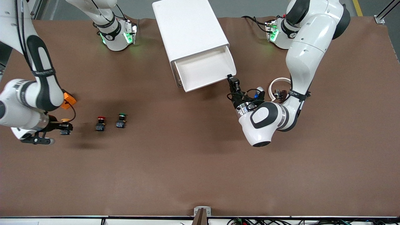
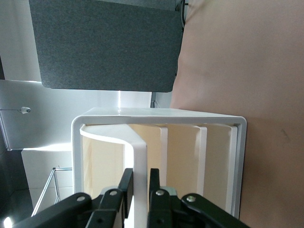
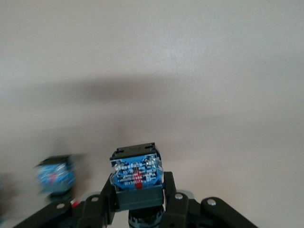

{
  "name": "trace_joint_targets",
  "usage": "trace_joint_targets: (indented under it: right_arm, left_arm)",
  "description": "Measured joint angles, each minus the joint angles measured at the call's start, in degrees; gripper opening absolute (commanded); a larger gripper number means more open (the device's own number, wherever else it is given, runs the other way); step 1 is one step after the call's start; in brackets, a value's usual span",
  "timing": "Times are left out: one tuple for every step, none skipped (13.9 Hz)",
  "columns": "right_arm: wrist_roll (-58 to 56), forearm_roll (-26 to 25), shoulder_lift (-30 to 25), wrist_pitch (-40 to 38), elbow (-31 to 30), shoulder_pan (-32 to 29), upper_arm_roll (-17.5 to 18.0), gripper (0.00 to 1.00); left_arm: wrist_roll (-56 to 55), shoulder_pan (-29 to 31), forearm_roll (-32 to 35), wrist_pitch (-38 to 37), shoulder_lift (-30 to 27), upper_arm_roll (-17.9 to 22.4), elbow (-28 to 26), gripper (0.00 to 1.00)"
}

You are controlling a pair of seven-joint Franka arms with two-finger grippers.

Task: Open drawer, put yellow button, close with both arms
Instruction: 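Grasp the yellow-capped button with the right gripper and lift it, then carry the button into the drawer while the left gripper releases the drawer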

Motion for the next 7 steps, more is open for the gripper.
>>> trace_joint_targets:
  right_arm:
    - [2.3,0.02,-1.59,-6.03,3.47,0.45,0.92,0.0]
    - [5.04,0.03,-2.93,-11.34,6.65,1.19,1.77,0.0]
    - [8.02,0.09,-3.94,-15.56,9.49,2.18,2.52,0.0]
    - [11.74,0.42,-4.61,-18.7,11.88,3.33,3.29,0.0]
    - [15.88,0.89,-5.12,-20.56,13.49,4.64,3.96,0.0]
    - [19.77,1.58,-5.6,-21.41,14.29,5.95,4.38,0.0]
    - [23.21,3.02,-6.13,-22.31,14.76,7.04,4.58,0.0]
  left_arm:
    - [0.0,-0.02,0.0,-0.08,0.0,-0.01,0.02,0.27]
    - [0.0,-0.04,-0.01,-0.22,0.0,-0.05,0.04,0.35]
    - [0.0,-0.04,-0.04,-0.29,0.01,-0.14,0.04,0.4]
    - [0.0,0.01,-0.28,-0.56,-0.01,-0.54,0.08,0.44]
    - [0.01,0.0,-0.71,-0.63,0.0,-0.96,0.1,0.5]
    - [0.03,-0.03,-1.7,-0.73,0.0,-1.21,0.1,0.58]
    - [0.03,-0.04,-3.15,-0.97,0.0,-1.35,0.11,0.64]
